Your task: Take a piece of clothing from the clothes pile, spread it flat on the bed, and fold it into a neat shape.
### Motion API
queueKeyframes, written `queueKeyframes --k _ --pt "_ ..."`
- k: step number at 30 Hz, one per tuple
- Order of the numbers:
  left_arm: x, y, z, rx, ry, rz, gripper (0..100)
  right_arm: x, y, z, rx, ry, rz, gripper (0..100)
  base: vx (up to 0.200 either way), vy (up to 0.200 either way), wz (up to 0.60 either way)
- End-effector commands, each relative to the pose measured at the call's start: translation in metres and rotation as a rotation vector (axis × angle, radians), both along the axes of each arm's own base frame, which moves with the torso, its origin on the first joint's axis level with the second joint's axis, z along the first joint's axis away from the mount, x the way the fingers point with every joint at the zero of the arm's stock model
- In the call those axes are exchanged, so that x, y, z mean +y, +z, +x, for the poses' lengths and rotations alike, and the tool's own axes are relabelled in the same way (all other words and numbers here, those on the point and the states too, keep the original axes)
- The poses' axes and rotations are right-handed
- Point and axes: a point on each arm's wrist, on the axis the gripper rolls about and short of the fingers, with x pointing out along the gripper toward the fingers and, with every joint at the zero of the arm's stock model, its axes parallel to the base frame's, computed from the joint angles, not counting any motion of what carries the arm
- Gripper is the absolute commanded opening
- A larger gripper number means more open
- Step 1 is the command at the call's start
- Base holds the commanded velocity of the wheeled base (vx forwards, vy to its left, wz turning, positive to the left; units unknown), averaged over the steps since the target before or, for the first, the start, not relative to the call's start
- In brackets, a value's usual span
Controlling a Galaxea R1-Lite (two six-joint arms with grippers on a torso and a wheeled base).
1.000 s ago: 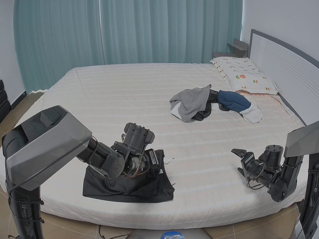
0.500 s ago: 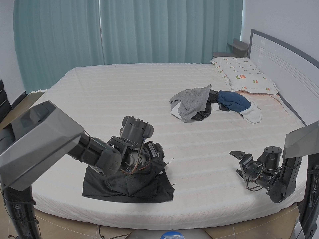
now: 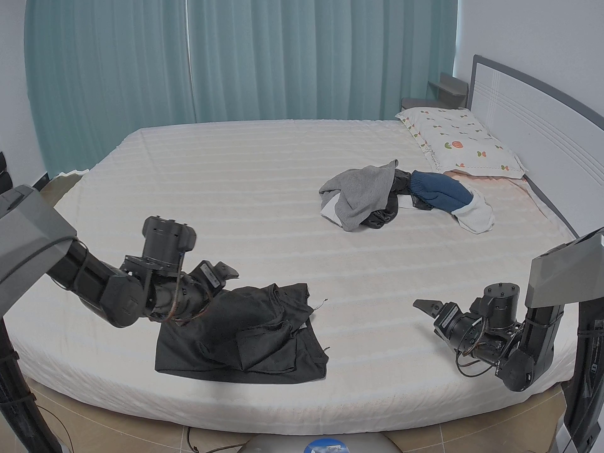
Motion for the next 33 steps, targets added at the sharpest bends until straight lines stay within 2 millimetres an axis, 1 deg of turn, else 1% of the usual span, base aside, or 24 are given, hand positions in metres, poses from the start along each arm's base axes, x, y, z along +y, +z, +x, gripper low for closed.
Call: queueKeyframes --k 1,2,6,10,13,15,17,19,21,25,29,33 --pt "0.035 -0.004 -0.007 0.057 0.071 -0.087 100 0.017 0.018 -0.005 -0.037 0.056 -0.059 100 0.0 0.2 0.0" --pt "0.036 -0.005 -0.007 0.06 0.071 -0.093 100 0.018 0.02 -0.004 -0.042 0.06 -0.061 100 0.0 0.2 0.0" --pt "0.047 -0.01 -0.007 0.099 0.058 -0.153 100 0.031 0.032 -0.001 -0.048 0.116 -0.139 100 0.0 0.2 0.0" --pt "0.054 -0.013 -0.009 0.125 0.036 -0.2 100 0.052 0.04 0.005 -0.044 0.142 -0.198 100 0.0 0.2 0.0" --pt "0.059 -0.016 -0.012 0.144 0.025 -0.225 100 0.063 0.042 0.009 -0.028 0.17 -0.213 100 0.0 0.2 0.0" --pt "0.059 -0.023 -0.018 0.178 0.01 -0.238 100 0.071 0.043 0.011 -0.013 0.201 -0.249 100 0.0 0.2 0.0" --pt "0.059 -0.025 -0.021 0.18 0.002 -0.246 100 0.074 0.044 0.013 -0.002 0.205 -0.276 100 0.0 0.2 0.0" --pt "0.06 -0.027 -0.022 0.167 0.002 -0.247 100 0.08 0.044 0.014 0.006 0.21 -0.292 100 0.0 0.2 0.0" --pt "0.062 -0.032 -0.022 0.135 0.003 -0.253 100 0.092 0.046 0.014 0.011 0.229 -0.322 100 0.0 0.2 0.0" --pt "0.064 -0.04 -0.018 0.117 0.012 -0.249 100 0.11 0.051 0.009 0.004 0.281 -0.398 100 0.0 0.2 0.0" --pt "0.07 -0.042 -0.016 0.113 0.031 -0.25 100 0.124 0.048 0.009 0.012 0.297 -0.47 100 0.0 0.2 0.0" --pt "0.073 -0.042 -0.016 0.112 0.039 -0.251 100 0.132 0.039 0.011 0.026 0.301 -0.509 100 0.0 0.2 0.0"
